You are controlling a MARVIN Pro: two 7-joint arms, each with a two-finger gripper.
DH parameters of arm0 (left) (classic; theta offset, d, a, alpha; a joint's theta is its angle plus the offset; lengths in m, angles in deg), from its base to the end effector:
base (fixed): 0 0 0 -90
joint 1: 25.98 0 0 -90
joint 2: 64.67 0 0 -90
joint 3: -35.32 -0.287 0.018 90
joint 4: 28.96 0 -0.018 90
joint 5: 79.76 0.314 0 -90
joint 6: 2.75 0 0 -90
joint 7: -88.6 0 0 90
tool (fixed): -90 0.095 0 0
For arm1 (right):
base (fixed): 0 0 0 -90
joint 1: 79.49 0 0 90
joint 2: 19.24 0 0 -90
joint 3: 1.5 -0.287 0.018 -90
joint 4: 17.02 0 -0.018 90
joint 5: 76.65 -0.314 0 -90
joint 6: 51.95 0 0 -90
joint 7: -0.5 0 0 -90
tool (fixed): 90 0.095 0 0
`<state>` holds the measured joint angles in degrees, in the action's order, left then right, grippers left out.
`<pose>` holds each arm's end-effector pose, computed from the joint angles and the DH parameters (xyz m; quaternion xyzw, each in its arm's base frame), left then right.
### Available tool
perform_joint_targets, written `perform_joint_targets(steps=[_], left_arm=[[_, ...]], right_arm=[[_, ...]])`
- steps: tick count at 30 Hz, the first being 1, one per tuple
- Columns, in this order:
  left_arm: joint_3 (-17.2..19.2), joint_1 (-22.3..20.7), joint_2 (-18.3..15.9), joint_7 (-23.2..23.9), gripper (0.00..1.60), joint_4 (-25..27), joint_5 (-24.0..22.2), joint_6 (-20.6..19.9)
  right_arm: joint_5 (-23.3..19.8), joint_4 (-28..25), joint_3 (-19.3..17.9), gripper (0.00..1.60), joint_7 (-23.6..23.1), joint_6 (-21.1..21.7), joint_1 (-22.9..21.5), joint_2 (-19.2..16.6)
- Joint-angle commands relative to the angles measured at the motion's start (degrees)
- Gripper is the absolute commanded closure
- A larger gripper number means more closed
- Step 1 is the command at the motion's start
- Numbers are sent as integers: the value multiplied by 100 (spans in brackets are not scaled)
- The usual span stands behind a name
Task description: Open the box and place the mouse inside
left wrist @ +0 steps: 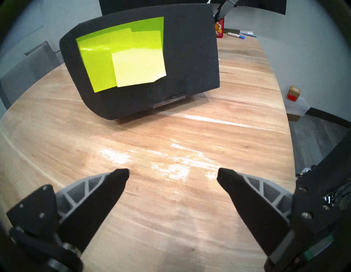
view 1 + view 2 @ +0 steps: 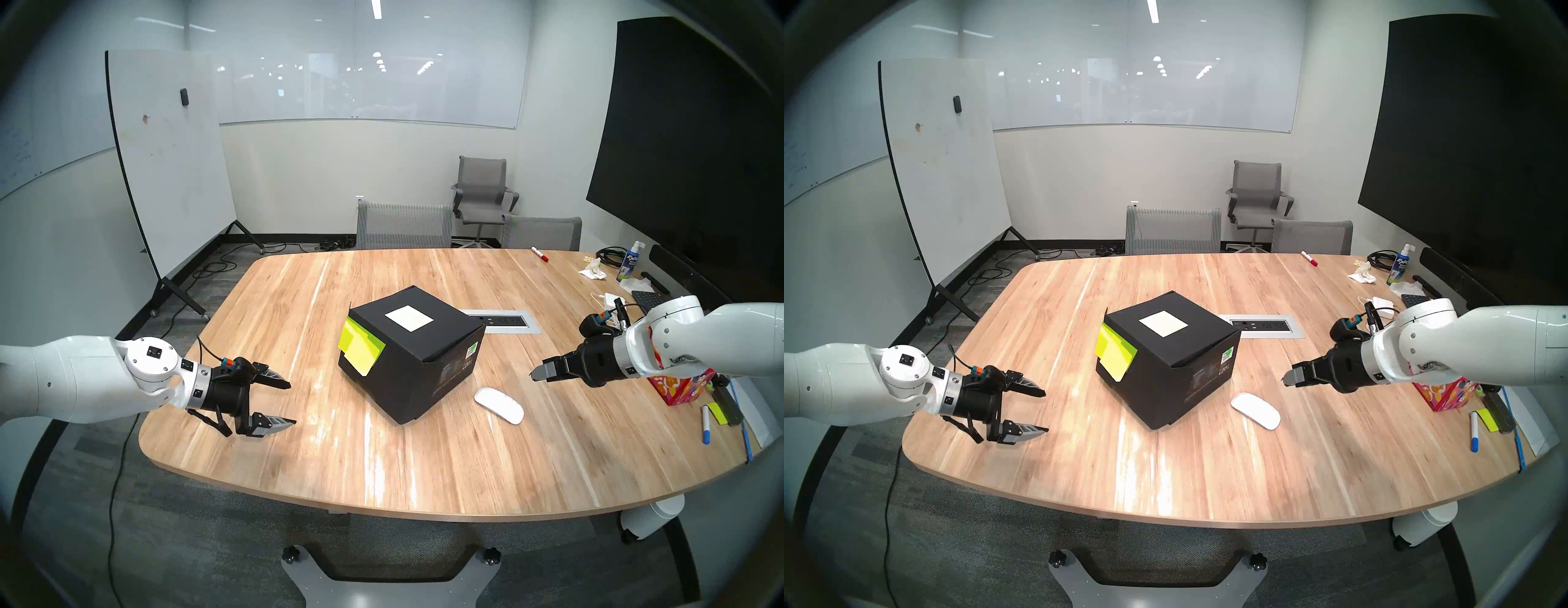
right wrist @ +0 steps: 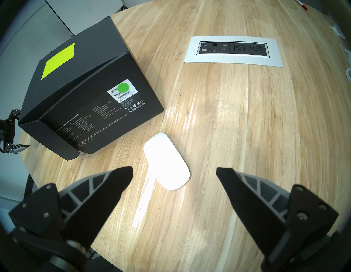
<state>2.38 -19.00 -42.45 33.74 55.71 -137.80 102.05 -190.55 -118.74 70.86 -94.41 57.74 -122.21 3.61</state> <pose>0.3879 0.1360 -0.2818 0.7245 -0.5287 0.3831 0.2210 0.3976 -0.1480 -0.1783 -0.9370 -0.0975 -0.2903 0.1678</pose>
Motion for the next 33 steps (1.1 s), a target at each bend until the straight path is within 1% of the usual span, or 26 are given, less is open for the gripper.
perform_joint_targets(steps=[1, 5, 9, 10, 14, 15, 21, 27, 33], left_arm=[[23, -172, -83, -434, 0, 465, 192, -400], [33, -193, 46, -555, 0, 613, 144, -840], [57, -199, 151, -601, 0, 698, 102, -1131], [57, -199, 151, -601, 0, 698, 102, -1131], [71, -212, 257, -668, 0, 780, 23, -1507], [71, -212, 257, -668, 0, 780, 23, -1507], [126, -216, 469, -806, 0, 847, -216, -2017], [194, -152, 547, -967, 0, 930, -476, -2209], [250, -19, 593, -1095, 0, 948, -719, -2053]], right_arm=[[10, -13, -42, 0, 13, -5, -76, 7], [9, -12, -42, 0, 11, -5, -75, 8], [9, -12, -42, 0, 11, -5, -74, 9], [9, -12, -42, 0, 11, -5, -74, 9], [9, -12, -42, 0, 11, -5, -75, 8], [9, -12, -42, 0, 11, -5, -75, 8], [9, -12, -43, 0, 11, -5, -74, 9], [10, -12, -42, 0, 12, -5, -75, 8], [10, -13, -42, 0, 13, -5, -76, 7]])
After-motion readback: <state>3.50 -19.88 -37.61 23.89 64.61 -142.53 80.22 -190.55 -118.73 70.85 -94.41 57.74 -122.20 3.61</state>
